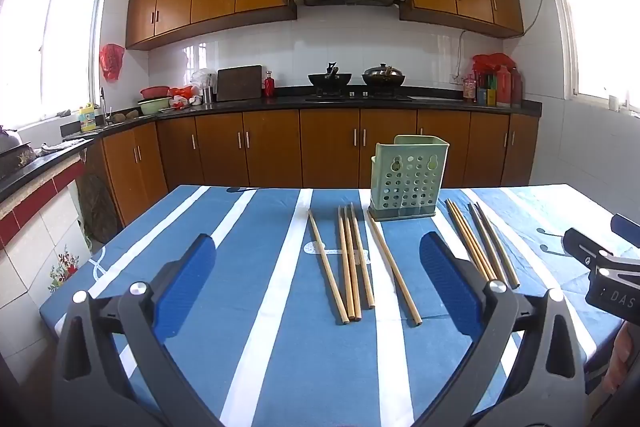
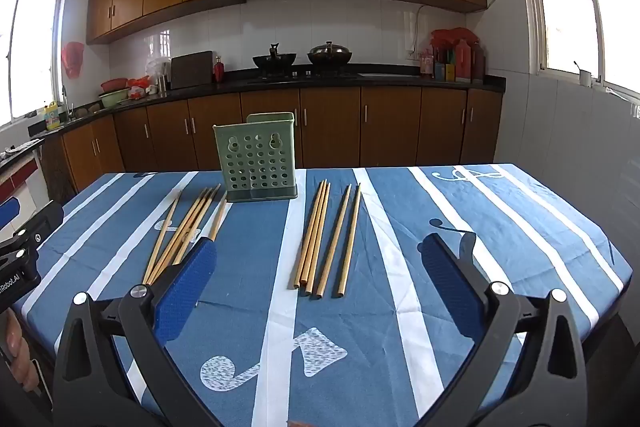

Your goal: Organize utensils

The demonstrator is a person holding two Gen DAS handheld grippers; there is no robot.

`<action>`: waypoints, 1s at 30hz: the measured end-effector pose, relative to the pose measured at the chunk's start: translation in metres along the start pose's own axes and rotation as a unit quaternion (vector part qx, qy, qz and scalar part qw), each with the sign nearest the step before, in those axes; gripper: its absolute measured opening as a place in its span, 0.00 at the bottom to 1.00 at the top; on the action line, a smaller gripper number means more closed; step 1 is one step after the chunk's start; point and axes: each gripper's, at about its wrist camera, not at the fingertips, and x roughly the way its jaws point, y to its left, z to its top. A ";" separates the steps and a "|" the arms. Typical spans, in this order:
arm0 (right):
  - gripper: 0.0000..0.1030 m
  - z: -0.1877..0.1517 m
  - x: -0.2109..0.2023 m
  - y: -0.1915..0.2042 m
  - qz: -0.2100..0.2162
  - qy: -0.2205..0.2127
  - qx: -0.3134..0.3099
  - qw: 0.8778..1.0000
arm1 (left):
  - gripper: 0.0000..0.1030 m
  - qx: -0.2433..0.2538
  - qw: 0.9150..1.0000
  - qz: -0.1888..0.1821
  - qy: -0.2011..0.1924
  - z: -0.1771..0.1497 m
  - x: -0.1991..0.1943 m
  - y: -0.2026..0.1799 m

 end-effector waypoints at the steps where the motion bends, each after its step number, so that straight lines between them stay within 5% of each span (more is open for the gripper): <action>1: 0.98 0.000 0.000 0.000 0.000 0.000 0.000 1.000 | 0.96 0.002 1.000 0.000 0.000 0.000 0.000 0.000; 30: 0.98 -0.004 0.005 -0.001 0.001 0.005 0.002 1.000 | 0.96 0.001 1.000 -0.001 0.001 0.001 0.000 -0.001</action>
